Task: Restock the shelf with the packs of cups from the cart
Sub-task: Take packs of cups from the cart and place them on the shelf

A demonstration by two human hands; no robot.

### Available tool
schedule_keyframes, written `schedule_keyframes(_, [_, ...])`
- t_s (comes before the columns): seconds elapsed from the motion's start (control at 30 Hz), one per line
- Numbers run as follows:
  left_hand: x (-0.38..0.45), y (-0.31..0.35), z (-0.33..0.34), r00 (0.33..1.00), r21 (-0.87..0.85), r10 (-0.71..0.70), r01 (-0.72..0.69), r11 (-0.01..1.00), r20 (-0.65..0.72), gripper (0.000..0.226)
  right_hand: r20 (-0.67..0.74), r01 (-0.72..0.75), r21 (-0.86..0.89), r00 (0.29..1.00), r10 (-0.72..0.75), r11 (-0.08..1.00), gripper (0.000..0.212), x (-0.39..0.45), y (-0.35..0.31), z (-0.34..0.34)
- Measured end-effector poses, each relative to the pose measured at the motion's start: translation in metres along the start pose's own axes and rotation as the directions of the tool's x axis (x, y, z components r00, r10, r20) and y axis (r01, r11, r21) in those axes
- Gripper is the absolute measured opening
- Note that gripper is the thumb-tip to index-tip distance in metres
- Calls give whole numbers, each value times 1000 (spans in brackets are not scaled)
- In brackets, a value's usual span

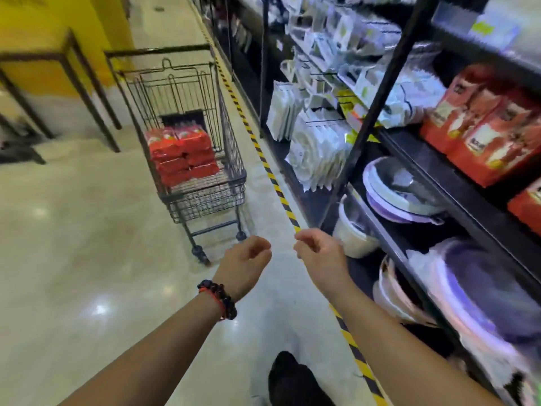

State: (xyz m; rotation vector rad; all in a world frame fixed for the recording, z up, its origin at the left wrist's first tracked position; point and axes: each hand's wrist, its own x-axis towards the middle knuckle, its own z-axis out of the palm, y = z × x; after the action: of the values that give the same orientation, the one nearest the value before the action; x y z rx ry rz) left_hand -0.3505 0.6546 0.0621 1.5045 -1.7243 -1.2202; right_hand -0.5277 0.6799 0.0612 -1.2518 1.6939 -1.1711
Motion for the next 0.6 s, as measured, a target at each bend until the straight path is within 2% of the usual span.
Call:
schedule_keyframes(0.07, [12,-6,-17,999,-5,-17,17,1000,-37,10,51,30,-8,998,-30,1000,42,19,-7,22])
schedule_keyframes(0.17, [37,-13,-44,993,-16,-49,47,999,-108,18,122,45,2,992,-45,999,30,58,-15,53])
schedule_keyframes(0.3, [84,-21,-83,975,24,-102,109,994,-195,16,197,70,20,978,-73,997,33,120,-23,95])
schedule_keyframes(0.5, [168,-14,-134,957,71,-100,124,990,-273,9,289,36,64,956,-53,997,31,211,-45,140])
schedule_keyframes(0.6, [200,-13,-153,945,33,-116,132,991,-306,8,308,29,62,950,-47,998,28,252,-55,157])
